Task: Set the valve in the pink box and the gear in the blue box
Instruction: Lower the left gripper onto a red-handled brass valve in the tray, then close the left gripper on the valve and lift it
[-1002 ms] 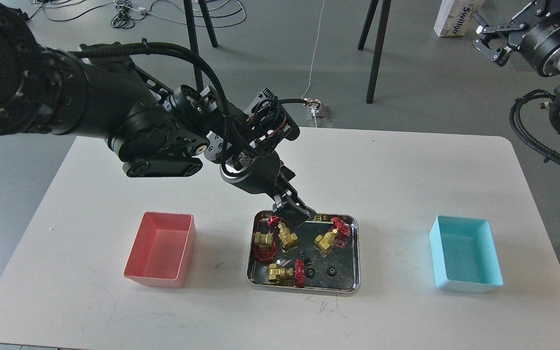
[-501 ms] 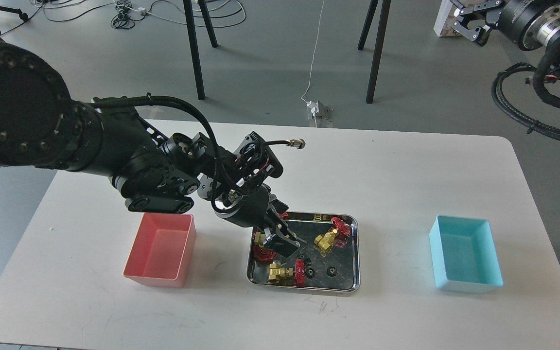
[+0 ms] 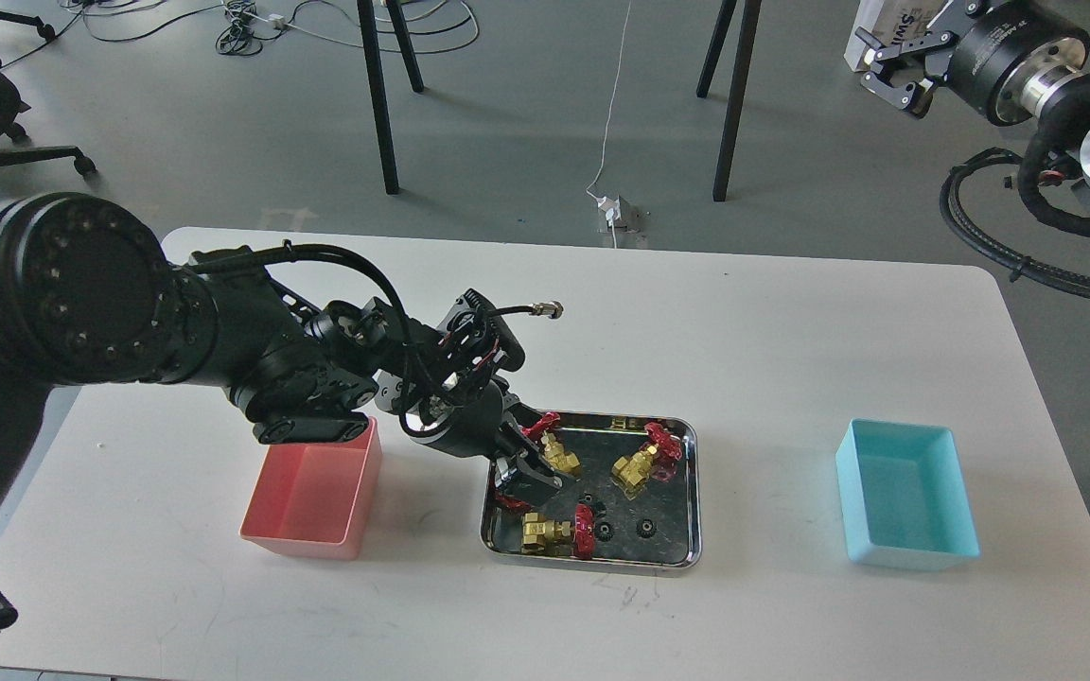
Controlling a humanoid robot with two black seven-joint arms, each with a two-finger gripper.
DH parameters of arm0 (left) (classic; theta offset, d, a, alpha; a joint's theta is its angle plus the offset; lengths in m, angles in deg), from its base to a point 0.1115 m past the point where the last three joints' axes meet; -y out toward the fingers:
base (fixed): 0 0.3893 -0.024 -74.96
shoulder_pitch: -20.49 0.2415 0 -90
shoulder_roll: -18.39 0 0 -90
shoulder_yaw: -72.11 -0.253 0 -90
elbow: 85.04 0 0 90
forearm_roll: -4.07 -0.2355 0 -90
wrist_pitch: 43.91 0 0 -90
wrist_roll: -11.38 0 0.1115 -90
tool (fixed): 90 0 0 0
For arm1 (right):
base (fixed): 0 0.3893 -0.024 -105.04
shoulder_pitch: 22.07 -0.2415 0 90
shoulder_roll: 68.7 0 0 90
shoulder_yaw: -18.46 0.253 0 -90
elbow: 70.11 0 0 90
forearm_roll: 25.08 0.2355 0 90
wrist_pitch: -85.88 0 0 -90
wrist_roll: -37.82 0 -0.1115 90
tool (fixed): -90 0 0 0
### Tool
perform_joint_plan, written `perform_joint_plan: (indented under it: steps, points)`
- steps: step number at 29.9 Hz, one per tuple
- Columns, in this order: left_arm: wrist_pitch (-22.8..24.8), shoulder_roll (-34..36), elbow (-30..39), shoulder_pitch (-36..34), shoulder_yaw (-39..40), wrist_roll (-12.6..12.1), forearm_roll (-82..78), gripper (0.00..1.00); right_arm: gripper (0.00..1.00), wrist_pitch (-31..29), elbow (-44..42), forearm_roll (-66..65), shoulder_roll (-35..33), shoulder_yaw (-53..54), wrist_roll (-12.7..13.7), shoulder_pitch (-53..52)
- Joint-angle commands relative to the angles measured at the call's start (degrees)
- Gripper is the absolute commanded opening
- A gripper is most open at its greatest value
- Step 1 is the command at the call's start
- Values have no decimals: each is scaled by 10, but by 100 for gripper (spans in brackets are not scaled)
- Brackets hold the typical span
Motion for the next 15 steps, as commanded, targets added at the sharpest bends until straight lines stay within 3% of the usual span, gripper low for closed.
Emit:
perform_joint_plan:
  steps: [1, 9, 15]
  points:
    - [-2, 0, -18, 19, 0, 0, -17, 85, 99, 0, 1, 0, 1, 0, 0, 8]
    - [-10, 0, -46, 49, -1, 0, -23, 79, 99, -2, 3, 0, 1, 1, 0, 14]
    - [-15, 6, -46, 52, -1, 0, -52, 65, 99, -2, 3, 0, 1, 1, 0, 17]
